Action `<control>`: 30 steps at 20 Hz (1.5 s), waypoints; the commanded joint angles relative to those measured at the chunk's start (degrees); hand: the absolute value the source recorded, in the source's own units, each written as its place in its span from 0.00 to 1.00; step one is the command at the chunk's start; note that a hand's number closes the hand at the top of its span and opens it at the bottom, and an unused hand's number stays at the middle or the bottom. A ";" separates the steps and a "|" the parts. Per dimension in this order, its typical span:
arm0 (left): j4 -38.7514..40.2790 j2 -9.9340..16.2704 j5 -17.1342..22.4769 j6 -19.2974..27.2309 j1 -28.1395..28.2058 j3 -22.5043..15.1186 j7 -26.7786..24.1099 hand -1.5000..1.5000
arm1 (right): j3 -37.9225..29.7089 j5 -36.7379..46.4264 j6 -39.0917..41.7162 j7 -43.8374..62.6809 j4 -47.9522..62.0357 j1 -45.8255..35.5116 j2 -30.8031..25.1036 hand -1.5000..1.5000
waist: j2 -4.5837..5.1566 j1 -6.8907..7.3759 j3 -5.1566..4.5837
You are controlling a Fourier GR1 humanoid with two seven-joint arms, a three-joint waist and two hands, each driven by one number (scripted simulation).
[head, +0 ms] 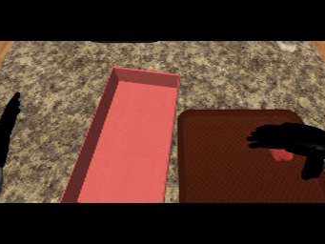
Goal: Pick the bell pepper from the tray and place it in the cardboard box
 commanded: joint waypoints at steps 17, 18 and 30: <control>-0.22 0.58 -1.04 -3.63 -1.47 3.29 0.70 0.50 | -10.74 4.68 -2.51 21.49 9.80 -16.07 17.81 1.00 | 0.26 0.96 0.11; 1.48 -1.96 -2.75 -1.36 -0.84 2.09 -2.25 0.50 | -12.73 3.64 -3.44 20.67 11.17 -18.21 17.90 1.00 | 0.35 0.92 0.11; -2.13 -2.61 -3.19 -2.41 1.26 2.67 0.43 0.50 | -22.03 -5.78 -2.53 17.68 -6.38 -21.29 16.63 1.00 | -0.10 0.02 0.11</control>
